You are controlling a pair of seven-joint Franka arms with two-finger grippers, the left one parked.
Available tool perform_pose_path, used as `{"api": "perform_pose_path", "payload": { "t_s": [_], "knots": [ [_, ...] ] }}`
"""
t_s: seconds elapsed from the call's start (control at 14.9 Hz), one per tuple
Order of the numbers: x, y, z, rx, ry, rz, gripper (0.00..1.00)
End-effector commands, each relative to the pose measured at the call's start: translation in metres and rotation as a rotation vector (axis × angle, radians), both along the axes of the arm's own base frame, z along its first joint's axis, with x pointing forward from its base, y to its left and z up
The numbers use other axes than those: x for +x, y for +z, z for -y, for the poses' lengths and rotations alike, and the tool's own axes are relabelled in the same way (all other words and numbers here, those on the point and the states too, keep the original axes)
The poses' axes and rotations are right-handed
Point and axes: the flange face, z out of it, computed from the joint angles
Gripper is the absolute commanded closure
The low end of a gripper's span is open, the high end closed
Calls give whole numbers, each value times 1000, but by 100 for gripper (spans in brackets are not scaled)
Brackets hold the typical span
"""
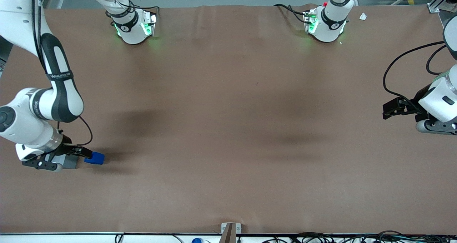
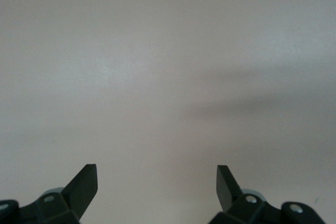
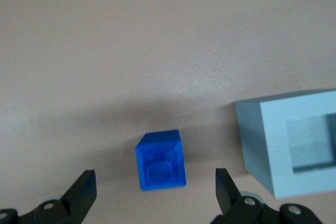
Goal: Insert blue part into gray base with right arm
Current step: 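Move the right gripper down to the blue block and grasp it, then lift the blue block and carry it over the gray base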
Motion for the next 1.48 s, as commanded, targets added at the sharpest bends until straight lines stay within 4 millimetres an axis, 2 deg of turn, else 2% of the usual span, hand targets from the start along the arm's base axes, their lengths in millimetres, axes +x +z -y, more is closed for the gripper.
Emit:
{"api": "perform_pose_path", "payload": {
  "t_s": [0.0,0.2,0.4,0.54,0.67,0.94,1.08,1.14,1.21,1.28,1.41],
  "knots": [
    [1,-25,-4,0,4,17,0],
    [1,-40,-6,-1,9,17,0],
    [0,-45,-5,-1,10,9,1],
    [0,-51,-2,-4,15,10,17],
    [-1,-55,0,-6,14,7,25],
    [-1,-55,-3,-7,26,2,54],
    [-1,-55,-3,-9,44,-5,62],
    [0,-52,-1,-11,58,-3,69],
    [-1,-46,-2,-9,62,-26,80],
    [-1,-35,-2,-1,61,-74,89],
    [3,9,11,5,52,-126,93]
  ]
}}
